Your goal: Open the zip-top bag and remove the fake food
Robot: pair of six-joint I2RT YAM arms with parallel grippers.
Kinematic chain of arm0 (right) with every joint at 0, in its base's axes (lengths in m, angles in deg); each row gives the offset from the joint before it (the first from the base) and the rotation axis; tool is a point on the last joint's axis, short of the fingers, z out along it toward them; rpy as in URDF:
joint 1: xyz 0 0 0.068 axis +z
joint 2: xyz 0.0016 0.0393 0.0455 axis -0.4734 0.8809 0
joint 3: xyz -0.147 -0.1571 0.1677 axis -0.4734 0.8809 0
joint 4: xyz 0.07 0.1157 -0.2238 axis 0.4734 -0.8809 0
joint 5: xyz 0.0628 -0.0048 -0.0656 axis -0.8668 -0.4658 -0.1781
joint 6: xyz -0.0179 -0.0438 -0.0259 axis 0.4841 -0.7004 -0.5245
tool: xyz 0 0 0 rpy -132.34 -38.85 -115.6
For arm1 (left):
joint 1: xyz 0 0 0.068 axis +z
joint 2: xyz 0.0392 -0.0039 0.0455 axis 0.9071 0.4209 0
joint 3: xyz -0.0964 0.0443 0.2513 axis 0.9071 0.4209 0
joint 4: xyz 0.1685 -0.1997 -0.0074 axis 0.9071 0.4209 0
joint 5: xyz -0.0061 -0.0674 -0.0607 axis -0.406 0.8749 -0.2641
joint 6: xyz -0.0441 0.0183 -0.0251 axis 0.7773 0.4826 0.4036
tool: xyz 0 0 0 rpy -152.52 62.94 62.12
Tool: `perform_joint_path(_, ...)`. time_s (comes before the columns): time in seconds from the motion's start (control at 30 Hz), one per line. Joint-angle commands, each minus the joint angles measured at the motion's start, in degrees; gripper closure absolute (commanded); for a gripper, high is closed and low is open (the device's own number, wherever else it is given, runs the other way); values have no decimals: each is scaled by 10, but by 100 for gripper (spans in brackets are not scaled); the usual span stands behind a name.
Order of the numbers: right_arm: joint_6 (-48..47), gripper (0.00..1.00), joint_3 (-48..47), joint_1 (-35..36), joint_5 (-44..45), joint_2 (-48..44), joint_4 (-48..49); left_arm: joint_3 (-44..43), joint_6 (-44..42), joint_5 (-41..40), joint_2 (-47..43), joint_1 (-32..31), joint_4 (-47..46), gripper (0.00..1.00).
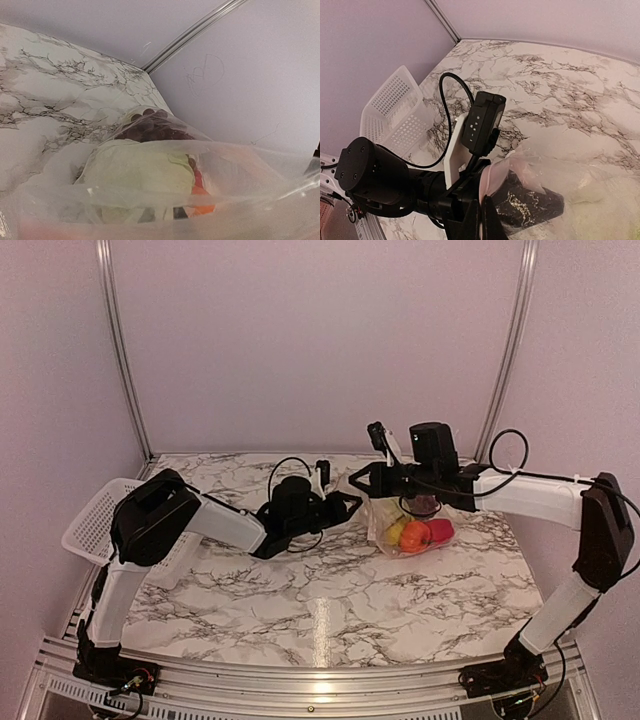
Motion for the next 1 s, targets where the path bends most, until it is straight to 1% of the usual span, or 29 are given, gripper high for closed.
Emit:
perform_joint_path(0.0, 1, 100, 6, -8, -11, -22, 13, 31, -2, 0, -20, 0, 0, 98)
perform_joint_path(0.03, 1, 100, 8, -9, -11, -23, 13, 47, -3, -2, -33, 1, 0, 100)
perform_joint_path(0.2, -4, 100, 22, -12, -5, -31, 12, 143, -17, -17, -119, 5, 44, 100)
perform_joint_path(0.3, -4, 100, 31, -12, -11, -28, 15, 198, -33, -32, -177, 8, 102, 100)
perform_joint_path(0.43, 2, 100, 44, -7, -18, -23, 27, 243, -37, -45, -222, 19, 181, 100)
perform_joint_path(0.57, 7, 100, 51, 2, -14, -16, 37, 249, -65, -60, -239, 29, 286, 100)
perform_joint_path(0.7, 10, 100, 54, 3, -11, -9, 43, 249, -102, -86, -242, 31, 364, 100)
perform_joint_path(0.77, 11, 100, 54, 8, -12, -5, 45, 250, -114, -98, -243, 31, 379, 100)
perform_joint_path(0.87, 13, 100, 53, 19, -13, 5, 50, 271, -127, -102, -259, 32, 365, 100)
perform_joint_path(0.97, 18, 100, 52, 36, -15, 19, 56, 269, -146, -132, -276, 35, 403, 100)
